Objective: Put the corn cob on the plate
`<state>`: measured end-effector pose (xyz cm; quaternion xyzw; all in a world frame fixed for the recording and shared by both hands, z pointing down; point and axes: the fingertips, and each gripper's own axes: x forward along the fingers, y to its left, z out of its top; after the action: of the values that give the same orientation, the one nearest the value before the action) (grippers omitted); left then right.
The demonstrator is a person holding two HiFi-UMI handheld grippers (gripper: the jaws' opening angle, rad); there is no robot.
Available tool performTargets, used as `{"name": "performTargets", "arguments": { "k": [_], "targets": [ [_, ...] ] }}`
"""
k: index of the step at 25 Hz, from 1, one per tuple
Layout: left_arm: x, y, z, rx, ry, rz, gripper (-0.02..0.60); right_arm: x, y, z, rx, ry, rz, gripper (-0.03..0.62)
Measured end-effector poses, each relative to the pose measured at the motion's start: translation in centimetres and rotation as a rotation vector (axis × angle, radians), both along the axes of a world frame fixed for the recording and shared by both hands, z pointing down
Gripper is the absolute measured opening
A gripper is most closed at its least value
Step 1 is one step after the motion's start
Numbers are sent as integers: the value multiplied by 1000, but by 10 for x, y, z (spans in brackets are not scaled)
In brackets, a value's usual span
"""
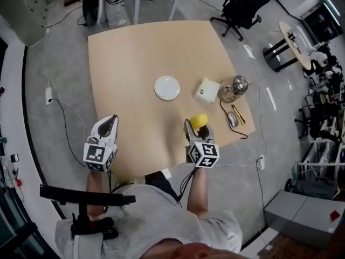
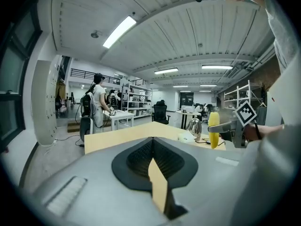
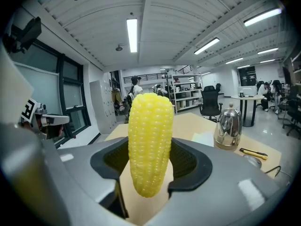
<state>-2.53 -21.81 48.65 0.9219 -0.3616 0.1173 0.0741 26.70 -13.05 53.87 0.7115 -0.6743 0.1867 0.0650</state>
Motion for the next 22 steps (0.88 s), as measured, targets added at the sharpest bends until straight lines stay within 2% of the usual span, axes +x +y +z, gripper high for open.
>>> {"name": "performTargets", "arguments": {
  "k": [22],
  "targets": [
    [19,-53,42,-107,-107,-110,20,31,-132,104,-182,-59,-135,262]
  ]
}}
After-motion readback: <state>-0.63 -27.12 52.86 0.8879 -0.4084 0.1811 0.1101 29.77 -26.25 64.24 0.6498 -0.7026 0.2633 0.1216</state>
